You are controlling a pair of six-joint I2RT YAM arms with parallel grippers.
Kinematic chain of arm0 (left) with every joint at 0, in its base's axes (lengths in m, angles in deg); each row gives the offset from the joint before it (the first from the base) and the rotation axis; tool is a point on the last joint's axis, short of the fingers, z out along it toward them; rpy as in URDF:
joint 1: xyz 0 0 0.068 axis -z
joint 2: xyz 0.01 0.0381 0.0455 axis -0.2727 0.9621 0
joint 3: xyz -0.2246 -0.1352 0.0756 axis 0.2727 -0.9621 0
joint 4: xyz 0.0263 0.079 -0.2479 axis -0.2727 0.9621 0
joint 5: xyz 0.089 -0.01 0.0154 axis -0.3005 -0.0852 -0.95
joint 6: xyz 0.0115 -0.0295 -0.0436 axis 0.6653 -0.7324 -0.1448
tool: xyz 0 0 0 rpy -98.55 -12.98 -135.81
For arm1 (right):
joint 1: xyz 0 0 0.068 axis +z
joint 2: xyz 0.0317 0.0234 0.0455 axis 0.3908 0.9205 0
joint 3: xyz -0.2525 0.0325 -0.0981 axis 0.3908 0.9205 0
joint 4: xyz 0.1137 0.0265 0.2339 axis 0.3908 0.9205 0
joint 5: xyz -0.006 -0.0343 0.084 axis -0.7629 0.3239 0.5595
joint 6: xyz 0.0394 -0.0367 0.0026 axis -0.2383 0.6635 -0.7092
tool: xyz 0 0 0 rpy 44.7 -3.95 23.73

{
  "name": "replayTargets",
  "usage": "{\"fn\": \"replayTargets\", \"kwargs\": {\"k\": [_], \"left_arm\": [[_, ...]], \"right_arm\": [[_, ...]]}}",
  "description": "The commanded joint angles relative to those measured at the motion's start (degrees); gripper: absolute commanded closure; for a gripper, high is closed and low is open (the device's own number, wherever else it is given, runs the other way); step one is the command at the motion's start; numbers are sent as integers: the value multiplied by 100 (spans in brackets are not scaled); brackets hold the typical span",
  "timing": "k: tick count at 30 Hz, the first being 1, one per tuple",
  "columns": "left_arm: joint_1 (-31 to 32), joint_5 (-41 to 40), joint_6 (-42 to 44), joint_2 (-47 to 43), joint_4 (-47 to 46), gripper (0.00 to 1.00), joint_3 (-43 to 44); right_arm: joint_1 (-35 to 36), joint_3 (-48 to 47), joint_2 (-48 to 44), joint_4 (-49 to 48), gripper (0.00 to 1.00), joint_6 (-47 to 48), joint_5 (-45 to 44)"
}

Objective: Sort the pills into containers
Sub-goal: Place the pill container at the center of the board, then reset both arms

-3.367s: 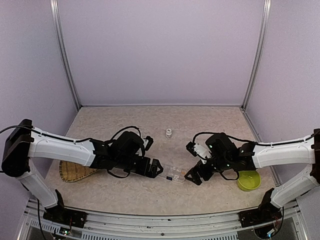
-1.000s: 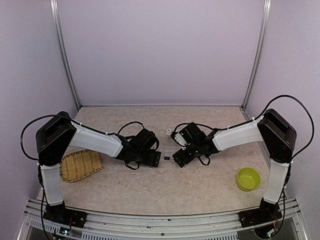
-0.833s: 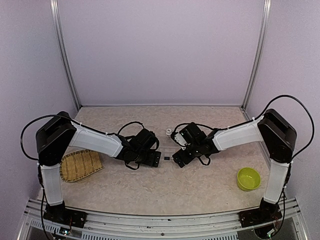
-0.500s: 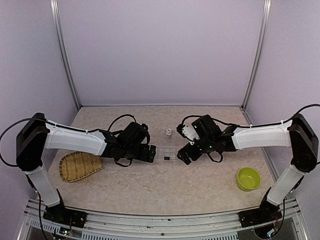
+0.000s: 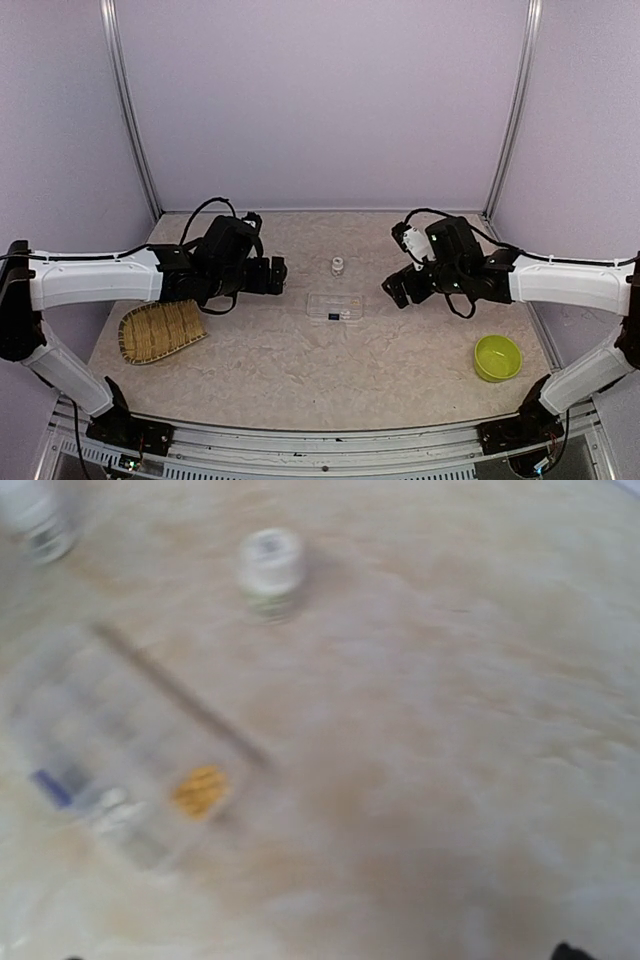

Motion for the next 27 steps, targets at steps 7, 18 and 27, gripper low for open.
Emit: {"fn": "replayTargets", "kwargs": {"k": [7,18,27], "left_arm": [[-1065,131,265,-565,-211,1,-490],[-1738,212,300,-1113,-175,1,-776],[-2406,281,92,-1528,-286,1,-1129]], "right_arm": [[-1001,374,-580,-501,0,-278,44],[-2325,508,-1011,-282,0,-630,431],[-2874,445,-1320,-141,0,-893,169]]}}
